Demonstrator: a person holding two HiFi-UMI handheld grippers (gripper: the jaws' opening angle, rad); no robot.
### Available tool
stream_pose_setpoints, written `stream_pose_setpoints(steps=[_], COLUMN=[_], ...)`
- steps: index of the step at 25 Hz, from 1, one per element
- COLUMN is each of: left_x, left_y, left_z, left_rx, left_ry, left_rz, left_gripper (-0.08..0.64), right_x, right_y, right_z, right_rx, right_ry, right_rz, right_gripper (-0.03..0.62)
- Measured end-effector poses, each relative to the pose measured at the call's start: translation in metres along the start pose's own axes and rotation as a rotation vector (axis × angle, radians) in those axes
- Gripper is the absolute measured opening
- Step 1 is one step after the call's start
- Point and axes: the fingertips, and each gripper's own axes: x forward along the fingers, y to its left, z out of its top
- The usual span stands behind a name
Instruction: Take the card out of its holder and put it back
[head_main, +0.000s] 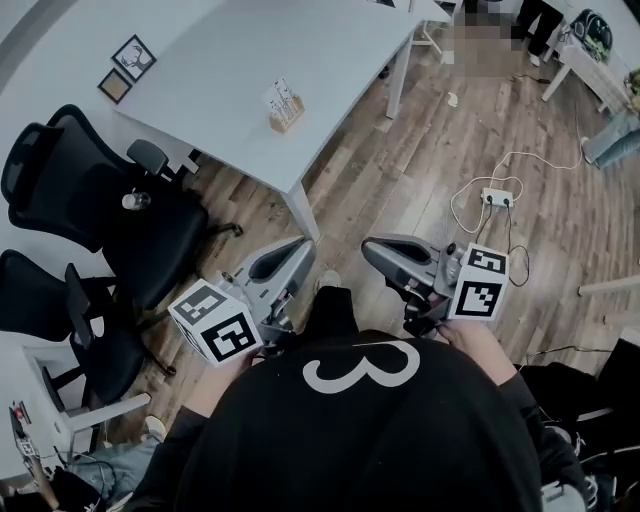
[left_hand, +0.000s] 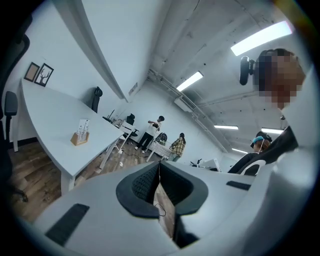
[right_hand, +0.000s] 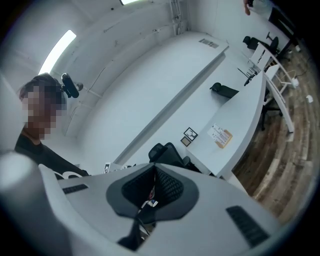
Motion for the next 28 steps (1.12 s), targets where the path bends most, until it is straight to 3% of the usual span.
stream_pose_setpoints(steps=[7, 12, 28], left_x=[0.053, 0.075, 0.114], left_y=[0.085, 0.149, 0.271], left_z=[0.062, 0.09, 0.114], left_rx=[-0.002, -0.02, 0.045], left_ry=[0.054, 0.08, 0.144], left_rz=[-0.022, 0.024, 0.129], left_gripper=[0.014, 0.015, 0.017], right_x=[0.06, 0.097, 0.151], right_y=[-0.07, -0.109, -0.188], right_z=[0.058, 0.083, 0.119], right_rx=[0.031, 0.044, 0.055], right_ry=[-0.035, -0.031, 0.016], right_rz=[-0.042, -0.072, -0.126], right_gripper=[0.011, 0.011, 0.011])
